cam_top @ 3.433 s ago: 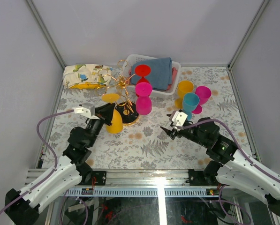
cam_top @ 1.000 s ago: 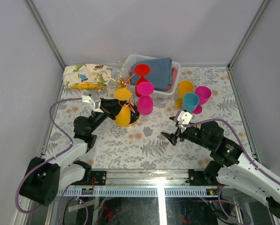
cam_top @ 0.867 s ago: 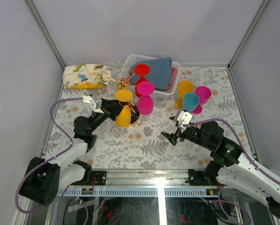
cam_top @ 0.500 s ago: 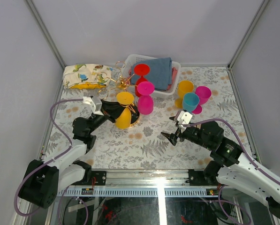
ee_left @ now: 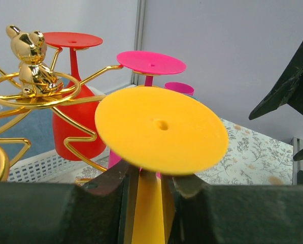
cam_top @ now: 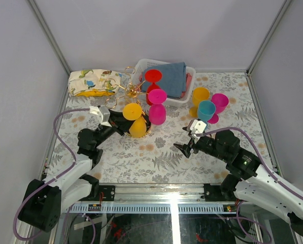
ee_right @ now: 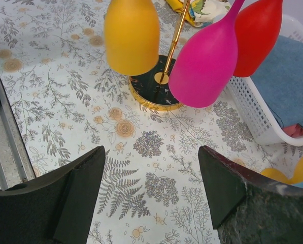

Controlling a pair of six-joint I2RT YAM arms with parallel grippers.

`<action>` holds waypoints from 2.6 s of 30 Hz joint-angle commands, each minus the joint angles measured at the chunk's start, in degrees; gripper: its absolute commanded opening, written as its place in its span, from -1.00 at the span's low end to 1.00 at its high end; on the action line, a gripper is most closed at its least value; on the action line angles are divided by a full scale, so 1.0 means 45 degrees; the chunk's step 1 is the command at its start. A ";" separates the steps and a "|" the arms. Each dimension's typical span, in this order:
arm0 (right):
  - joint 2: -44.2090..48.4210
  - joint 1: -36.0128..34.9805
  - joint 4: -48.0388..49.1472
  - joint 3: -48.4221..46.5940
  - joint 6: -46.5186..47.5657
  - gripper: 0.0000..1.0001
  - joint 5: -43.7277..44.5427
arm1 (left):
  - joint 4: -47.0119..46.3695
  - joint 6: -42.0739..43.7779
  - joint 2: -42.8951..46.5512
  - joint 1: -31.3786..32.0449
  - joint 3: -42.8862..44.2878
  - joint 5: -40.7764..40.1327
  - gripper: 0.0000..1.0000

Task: Place the wine glass upside down on the wine glass rack
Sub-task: Turn the wine glass upside down at the wine rack, then adjust the wine rack at the center of the board.

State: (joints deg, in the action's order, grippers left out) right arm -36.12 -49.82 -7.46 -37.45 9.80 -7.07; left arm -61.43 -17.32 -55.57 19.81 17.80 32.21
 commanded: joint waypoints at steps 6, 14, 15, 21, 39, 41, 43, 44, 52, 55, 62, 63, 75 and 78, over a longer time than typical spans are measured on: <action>0.0132 0.0027 0.0856 -0.0152 -0.1699 0.75 0.2662 | 0.1155 0.0142 0.0486 -0.0097 0.0188 -0.0332 -0.37; -0.0772 0.0019 -0.0275 -0.0804 -0.2922 0.99 0.3659 | 0.2777 -0.0362 0.2474 -0.0086 -0.0232 -0.1019 -0.11; -0.0910 0.0021 -0.0238 -0.0831 -0.3411 0.99 0.3971 | 0.2853 -0.0581 0.2780 -0.0096 -0.0353 -0.1094 -0.09; -0.1701 0.0034 -0.0746 -0.1213 -0.5072 0.99 0.4292 | 0.5540 -0.0803 0.4995 -0.0079 -0.0270 -0.2093 0.03; -0.4446 0.0023 -0.4024 -0.4301 -0.5639 0.99 0.3930 | 1.3088 -0.1575 0.8185 -0.0066 0.2090 -0.4397 0.20; -0.4590 0.0017 -0.3676 -0.4437 -0.5525 0.99 0.3591 | 1.4076 -0.1299 0.8090 -0.0071 0.2634 -0.4528 0.21; -0.4881 0.0018 -0.3710 -0.4870 -0.5636 0.99 0.4153 | 1.5139 -0.0908 0.7981 -0.0057 0.3170 -0.4832 0.23; -0.5091 0.0017 -0.3832 -0.5240 -0.5643 0.98 0.4431 | 1.5629 -0.0742 0.7960 -0.0068 0.3424 -0.5038 0.24; -0.6391 0.0036 -0.3457 -0.7526 -0.6070 0.99 0.5292 | 1.8202 0.0314 0.8320 -0.0057 0.4696 -0.6615 0.32; -0.6826 0.0033 -0.3258 -0.8464 -0.6542 0.99 0.5985 | 1.8747 0.0623 0.8383 -0.0066 0.4769 -0.7117 0.33; -0.8497 0.0018 -0.2292 -1.0829 -0.6878 0.99 0.6595 | 1.9431 0.0395 0.8669 -0.0067 0.4835 -0.7343 0.35; -0.8834 0.0017 -0.2109 -1.1173 -0.6875 0.99 0.6518 | 1.9512 0.0392 0.8730 -0.0072 0.4860 -0.7400 0.36; -1.2784 -0.0418 -0.0795 -1.4836 -0.7019 0.97 0.5801 | 1.9632 0.0296 0.9127 -0.0067 0.4638 -0.7725 0.44; -1.3664 -0.0712 -0.0766 -1.5582 -0.6883 0.94 0.6067 | 1.9627 0.0309 0.9055 -0.0067 0.4638 -0.7642 0.45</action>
State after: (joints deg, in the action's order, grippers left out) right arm -94.54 -50.76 -15.31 -101.49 -21.15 18.94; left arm 27.14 -16.43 -14.96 19.81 37.80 -1.76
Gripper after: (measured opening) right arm 0.982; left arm 0.721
